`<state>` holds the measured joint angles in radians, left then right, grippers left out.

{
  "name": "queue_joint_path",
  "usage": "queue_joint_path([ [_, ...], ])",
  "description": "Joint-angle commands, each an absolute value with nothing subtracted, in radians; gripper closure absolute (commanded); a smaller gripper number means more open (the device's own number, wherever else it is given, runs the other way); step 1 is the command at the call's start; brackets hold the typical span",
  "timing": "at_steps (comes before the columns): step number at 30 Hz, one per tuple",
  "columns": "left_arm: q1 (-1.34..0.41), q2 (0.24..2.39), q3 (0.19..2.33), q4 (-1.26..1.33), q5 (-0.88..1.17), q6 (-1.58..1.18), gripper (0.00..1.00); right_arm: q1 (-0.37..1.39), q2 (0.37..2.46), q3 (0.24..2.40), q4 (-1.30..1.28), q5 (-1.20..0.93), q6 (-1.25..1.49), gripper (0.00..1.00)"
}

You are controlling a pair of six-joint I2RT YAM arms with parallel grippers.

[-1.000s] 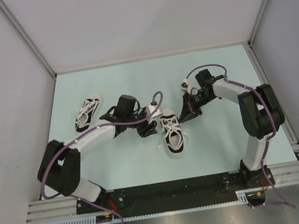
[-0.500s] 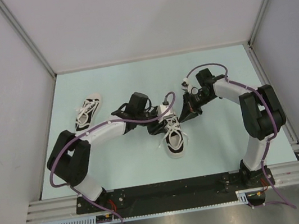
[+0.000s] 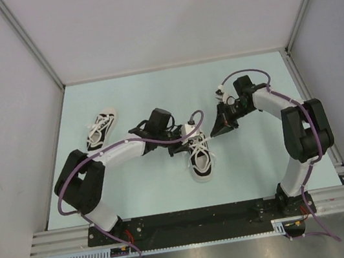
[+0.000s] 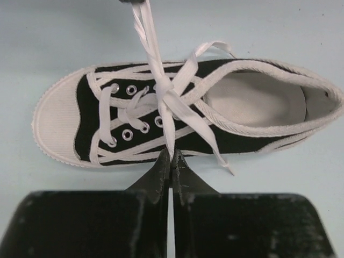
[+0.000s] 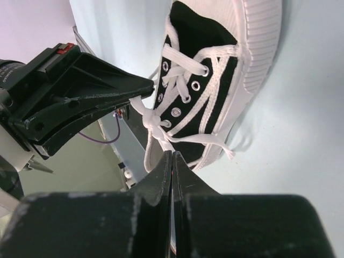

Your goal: Tie the shoes

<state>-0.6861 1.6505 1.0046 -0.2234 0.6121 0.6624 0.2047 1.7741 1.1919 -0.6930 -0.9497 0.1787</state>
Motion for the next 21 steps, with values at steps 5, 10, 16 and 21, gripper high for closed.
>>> queue_joint_path([
  [5,-0.677,1.559,0.950,-0.282,0.598,0.768,1.00,0.178,1.767,1.197,-0.807,-0.887,0.051,1.00],
  [10,-0.660,1.528,0.919,-0.304,0.589,0.805,1.00,0.141,1.772,1.198,-0.841,-0.858,0.009,1.00],
  [16,-0.647,1.514,0.888,-0.316,0.583,0.828,1.00,0.097,1.766,1.198,-0.861,-0.828,0.003,1.00],
  [21,-0.643,1.523,0.887,-0.333,0.574,0.851,1.00,0.089,1.770,1.186,-0.864,-0.795,-0.023,1.00],
])
